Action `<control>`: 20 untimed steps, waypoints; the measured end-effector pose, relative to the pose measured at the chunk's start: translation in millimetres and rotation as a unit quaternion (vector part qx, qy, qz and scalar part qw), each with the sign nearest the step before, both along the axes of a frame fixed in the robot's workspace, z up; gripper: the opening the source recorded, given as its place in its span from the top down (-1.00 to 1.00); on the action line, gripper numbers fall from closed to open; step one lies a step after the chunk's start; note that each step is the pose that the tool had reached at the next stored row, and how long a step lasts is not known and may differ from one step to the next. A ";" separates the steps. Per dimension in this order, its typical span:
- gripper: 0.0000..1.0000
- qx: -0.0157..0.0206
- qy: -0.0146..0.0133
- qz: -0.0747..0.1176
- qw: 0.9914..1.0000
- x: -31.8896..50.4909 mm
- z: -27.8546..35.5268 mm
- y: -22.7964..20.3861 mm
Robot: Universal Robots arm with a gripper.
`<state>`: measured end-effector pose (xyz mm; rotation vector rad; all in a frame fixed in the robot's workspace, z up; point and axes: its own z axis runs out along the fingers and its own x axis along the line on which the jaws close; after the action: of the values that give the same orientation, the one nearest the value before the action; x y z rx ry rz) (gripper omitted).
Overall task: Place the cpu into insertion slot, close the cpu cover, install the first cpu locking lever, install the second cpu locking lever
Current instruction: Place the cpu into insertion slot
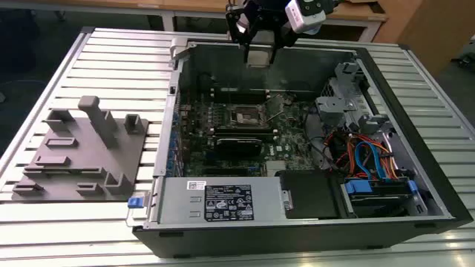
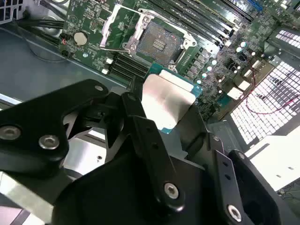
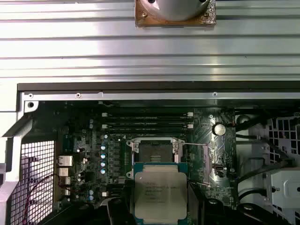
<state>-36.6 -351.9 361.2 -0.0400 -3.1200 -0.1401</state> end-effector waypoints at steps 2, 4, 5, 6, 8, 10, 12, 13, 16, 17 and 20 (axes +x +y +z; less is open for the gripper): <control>-0.07 0.000 0.000 0.000 1.000 0.0 0.0 0.0; -0.07 0.000 0.000 0.000 1.000 0.0 0.0 0.0; -0.07 0.000 0.000 0.000 1.000 0.0 0.0 0.0; -0.07 0.000 0.000 0.000 1.000 0.0 0.0 0.0; -0.07 0.000 0.000 0.000 1.000 0.0 0.0 0.0; -0.07 0.000 0.000 0.000 1.000 0.0 0.0 0.0; -0.07 0.000 0.000 0.000 1.000 0.0 0.0 0.0; -0.07 0.000 0.000 0.000 1.000 0.0 0.0 0.0; -0.07 0.000 0.000 -0.004 1.000 0.0 0.0 0.0; -0.07 0.000 0.000 -0.009 1.000 0.0 0.0 0.0; -0.07 0.000 0.000 -0.029 1.000 0.0 -0.3 0.0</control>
<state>-36.6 -351.9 361.0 -0.1299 -3.1201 -0.1408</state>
